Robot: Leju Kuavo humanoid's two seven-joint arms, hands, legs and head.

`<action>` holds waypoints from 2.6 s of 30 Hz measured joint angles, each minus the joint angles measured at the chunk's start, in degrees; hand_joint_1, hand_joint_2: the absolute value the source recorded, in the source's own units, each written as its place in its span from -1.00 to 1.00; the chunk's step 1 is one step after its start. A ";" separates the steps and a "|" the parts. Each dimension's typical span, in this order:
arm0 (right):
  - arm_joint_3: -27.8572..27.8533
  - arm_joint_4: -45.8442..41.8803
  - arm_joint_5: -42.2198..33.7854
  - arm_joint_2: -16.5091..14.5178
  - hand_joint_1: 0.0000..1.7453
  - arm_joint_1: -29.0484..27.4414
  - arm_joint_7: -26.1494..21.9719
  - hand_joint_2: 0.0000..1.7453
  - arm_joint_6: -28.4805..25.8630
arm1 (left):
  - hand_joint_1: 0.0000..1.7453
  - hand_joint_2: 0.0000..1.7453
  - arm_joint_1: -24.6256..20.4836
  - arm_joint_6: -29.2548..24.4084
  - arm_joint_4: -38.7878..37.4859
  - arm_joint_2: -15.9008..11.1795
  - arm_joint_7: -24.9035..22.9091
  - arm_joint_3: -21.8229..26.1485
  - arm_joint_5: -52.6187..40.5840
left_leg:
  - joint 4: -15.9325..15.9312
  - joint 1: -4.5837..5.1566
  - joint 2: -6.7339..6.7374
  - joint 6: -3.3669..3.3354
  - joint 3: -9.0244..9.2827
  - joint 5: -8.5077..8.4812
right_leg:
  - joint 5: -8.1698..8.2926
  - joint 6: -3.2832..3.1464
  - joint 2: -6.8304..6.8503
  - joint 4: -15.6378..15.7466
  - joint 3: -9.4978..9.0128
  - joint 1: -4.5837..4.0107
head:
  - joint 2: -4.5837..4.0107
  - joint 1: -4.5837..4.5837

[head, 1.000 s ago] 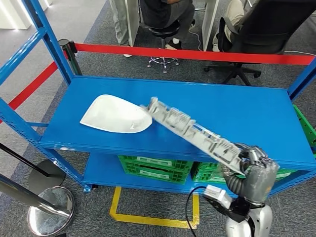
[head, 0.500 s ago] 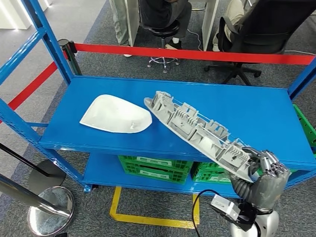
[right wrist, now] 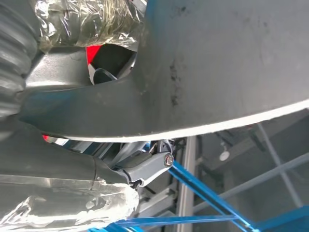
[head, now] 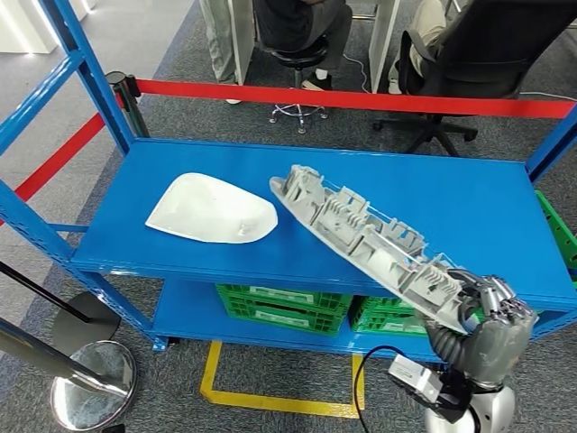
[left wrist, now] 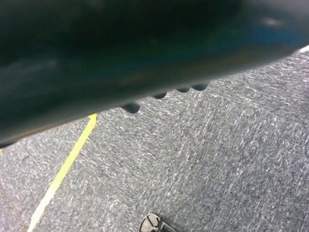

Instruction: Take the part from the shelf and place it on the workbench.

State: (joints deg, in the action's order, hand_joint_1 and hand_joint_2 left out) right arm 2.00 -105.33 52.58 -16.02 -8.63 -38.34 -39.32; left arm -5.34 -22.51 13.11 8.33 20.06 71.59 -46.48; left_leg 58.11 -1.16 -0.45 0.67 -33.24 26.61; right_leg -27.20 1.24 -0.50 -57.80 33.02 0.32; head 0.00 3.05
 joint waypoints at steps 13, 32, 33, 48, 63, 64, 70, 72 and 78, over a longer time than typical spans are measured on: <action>-0.11 -4.01 6.99 0.00 1.00 1.54 0.00 1.00 0.00 | -1.00 -1.00 0.01 2.35 0.00 -0.06 2.62 -2.42 -3.67 | 0.00 0.00 0.00 0.00 -0.01 -0.01 | 0.01 0.00 0.02 -0.01 -0.01 0.00 | 0.00 -0.01; 1.15 -5.00 11.77 0.07 1.00 5.98 0.00 1.00 0.00 | -1.00 1.00 0.11 8.92 0.00 -0.51 10.41 -7.39 -7.69 | 0.00 0.00 -0.05 0.00 -0.03 0.00 | 0.00 0.00 0.06 -0.05 0.00 0.00 | 0.00 -0.03; 1.14 -5.00 11.65 0.07 1.00 5.97 0.00 1.00 0.00 | -1.00 1.00 0.12 9.06 0.00 -0.54 10.40 -7.48 -7.72 | 0.00 0.00 -0.05 0.00 -0.03 0.00 | 0.00 0.00 0.06 -0.05 0.00 0.00 | 0.00 -0.03; 1.15 -3.85 4.18 0.07 1.00 6.02 0.00 1.00 0.00 | -1.00 1.00 0.11 5.33 0.00 -0.60 7.83 -7.68 -7.42 | 0.00 0.00 -0.05 0.00 -0.02 -0.01 | 0.00 0.00 0.06 -0.05 0.01 0.00 | 0.00 -0.03; 1.47 -3.36 2.65 0.08 1.00 6.10 0.00 1.00 0.00 | -1.00 1.00 0.11 4.92 0.00 -0.56 7.80 -7.64 -7.46 | 0.00 0.00 -0.05 0.00 -0.02 -0.01 | 0.00 0.00 0.06 -0.05 0.01 0.00 | 0.00 -0.04; 1.47 -3.32 2.65 0.09 1.00 6.10 0.00 1.00 0.00 | -1.00 1.00 0.11 4.91 0.00 -0.57 7.80 -7.64 -7.47 | 0.00 0.00 -0.05 0.00 -0.02 -0.01 | 0.00 0.00 0.06 -0.05 0.01 0.00 | 0.00 -0.03; 1.47 -3.20 2.65 0.09 1.00 6.12 0.00 1.00 0.00 | -1.00 1.00 0.11 4.91 0.00 -0.57 7.80 -7.62 -7.49 | 0.00 0.00 -0.05 0.00 -0.02 0.00 | 0.00 0.00 0.06 -0.05 0.02 0.00 | 0.00 -0.02; 1.47 -3.16 2.65 0.09 1.00 6.13 0.00 1.00 0.00 | -1.00 1.00 0.11 4.91 0.00 -0.57 7.80 -7.62 -7.49 | 0.00 0.00 -0.05 0.00 -0.02 0.00 | 0.00 0.00 0.06 -0.05 0.02 0.00 | 0.00 -0.02; 1.54 -2.56 1.75 0.09 1.00 6.19 0.00 1.00 0.00 | -1.00 1.00 0.11 4.91 0.00 -0.56 7.74 -7.57 -7.61 | 0.00 0.00 -0.05 0.00 -0.03 0.00 | 0.00 0.00 0.06 -0.05 0.02 0.00 | 0.00 -0.02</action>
State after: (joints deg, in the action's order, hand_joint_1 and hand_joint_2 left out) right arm 3.55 -107.90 54.33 -15.93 -2.44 -38.34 -39.32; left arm -5.23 -17.59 13.11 7.76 27.81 64.02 -54.09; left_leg 58.10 -1.16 -0.49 0.67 -33.27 26.61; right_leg -27.20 1.23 -0.45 -57.84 33.04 0.32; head 0.00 3.03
